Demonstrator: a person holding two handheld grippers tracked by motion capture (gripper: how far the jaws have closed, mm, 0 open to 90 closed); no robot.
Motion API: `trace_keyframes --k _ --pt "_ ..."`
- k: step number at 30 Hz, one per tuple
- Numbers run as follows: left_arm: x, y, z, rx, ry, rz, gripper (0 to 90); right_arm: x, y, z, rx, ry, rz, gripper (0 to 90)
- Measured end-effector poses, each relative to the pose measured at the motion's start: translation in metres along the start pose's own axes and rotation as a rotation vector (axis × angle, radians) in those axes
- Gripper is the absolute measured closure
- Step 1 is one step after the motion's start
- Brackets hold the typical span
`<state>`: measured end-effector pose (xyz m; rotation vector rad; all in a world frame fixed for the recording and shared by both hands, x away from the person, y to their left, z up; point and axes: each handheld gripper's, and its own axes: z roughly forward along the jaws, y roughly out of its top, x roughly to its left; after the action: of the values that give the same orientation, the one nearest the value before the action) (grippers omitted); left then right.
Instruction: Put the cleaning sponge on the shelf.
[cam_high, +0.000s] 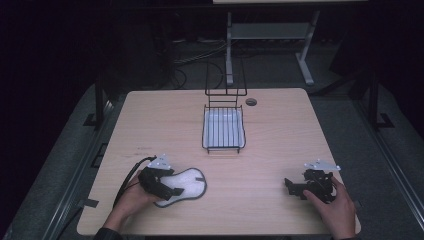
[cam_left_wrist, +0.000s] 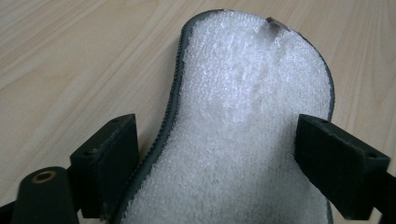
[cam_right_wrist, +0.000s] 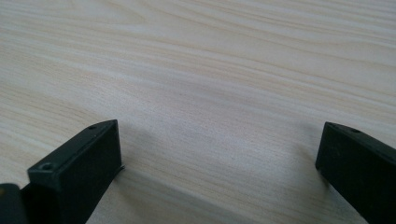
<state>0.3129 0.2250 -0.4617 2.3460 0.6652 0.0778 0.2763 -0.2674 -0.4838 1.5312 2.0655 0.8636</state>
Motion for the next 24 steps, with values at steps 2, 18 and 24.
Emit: trace_keyframes --k 2,18,24 --pt "0.001 0.001 -0.001 0.009 -0.01 0.011 19.9 0.0 0.0 0.0 0.0 -0.001 0.002 0.0" --pt "0.004 -0.001 -0.013 -0.042 0.01 -0.02 66.1 0.0 0.0 0.0 -0.001 -0.004 0.001 0.0" --pt "0.006 -0.001 -0.014 -0.044 0.006 -0.029 80.8 0.0 0.0 0.0 0.0 -0.003 0.002 0.0"
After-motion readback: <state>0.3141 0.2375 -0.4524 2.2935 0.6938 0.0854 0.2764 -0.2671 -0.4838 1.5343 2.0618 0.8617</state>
